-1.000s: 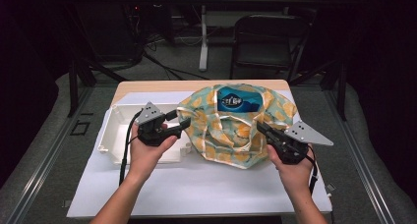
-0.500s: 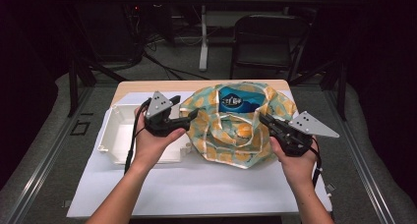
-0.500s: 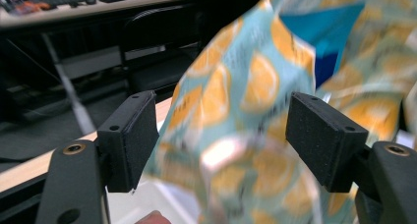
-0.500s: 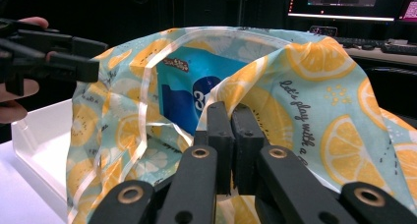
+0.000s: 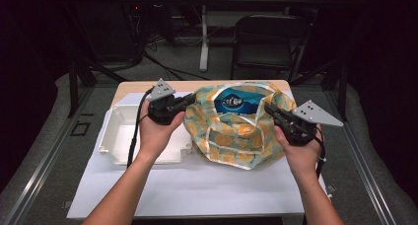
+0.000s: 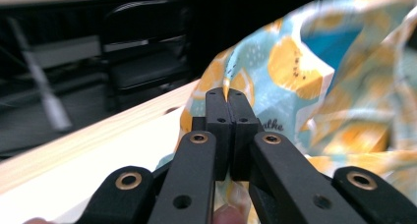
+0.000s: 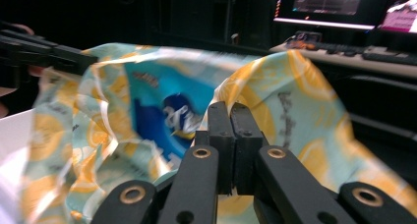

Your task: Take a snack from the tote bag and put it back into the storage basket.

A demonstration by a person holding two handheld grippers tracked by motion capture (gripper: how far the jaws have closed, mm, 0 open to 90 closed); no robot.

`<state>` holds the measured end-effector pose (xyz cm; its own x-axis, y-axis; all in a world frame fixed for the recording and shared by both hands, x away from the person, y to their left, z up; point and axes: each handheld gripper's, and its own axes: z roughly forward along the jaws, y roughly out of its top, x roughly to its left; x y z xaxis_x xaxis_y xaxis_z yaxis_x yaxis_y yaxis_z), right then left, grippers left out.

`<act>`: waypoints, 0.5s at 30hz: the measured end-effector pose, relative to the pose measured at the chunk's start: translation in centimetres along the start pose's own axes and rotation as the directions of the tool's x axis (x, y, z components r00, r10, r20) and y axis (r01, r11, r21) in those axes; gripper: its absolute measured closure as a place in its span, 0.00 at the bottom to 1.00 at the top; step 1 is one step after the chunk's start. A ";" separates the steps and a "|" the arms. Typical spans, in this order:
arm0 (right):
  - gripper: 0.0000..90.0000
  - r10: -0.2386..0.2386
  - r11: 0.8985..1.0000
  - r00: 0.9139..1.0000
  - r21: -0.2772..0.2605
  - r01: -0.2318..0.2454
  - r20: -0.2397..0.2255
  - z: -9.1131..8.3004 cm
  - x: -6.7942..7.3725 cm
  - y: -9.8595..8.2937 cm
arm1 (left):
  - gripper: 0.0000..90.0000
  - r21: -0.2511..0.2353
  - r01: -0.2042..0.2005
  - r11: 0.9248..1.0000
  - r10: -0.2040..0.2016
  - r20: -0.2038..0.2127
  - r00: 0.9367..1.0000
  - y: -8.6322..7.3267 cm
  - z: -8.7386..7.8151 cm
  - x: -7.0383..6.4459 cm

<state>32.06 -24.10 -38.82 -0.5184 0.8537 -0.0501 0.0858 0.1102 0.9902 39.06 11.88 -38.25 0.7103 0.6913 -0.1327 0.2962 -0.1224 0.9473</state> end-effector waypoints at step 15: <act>1.00 0.056 0.997 0.996 0.050 -0.059 0.072 3.6 -4.6 3.4 | 0.73 0.031 0.154 0.988 -0.150 -0.108 0.983 -0.4 1.1 4.1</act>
<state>37.83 -25.80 -35.73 -0.4504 0.8928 -0.0042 0.1592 0.0849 0.9836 42.56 14.02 -39.49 0.5848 0.7746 -0.2410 0.4220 -0.0368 0.9058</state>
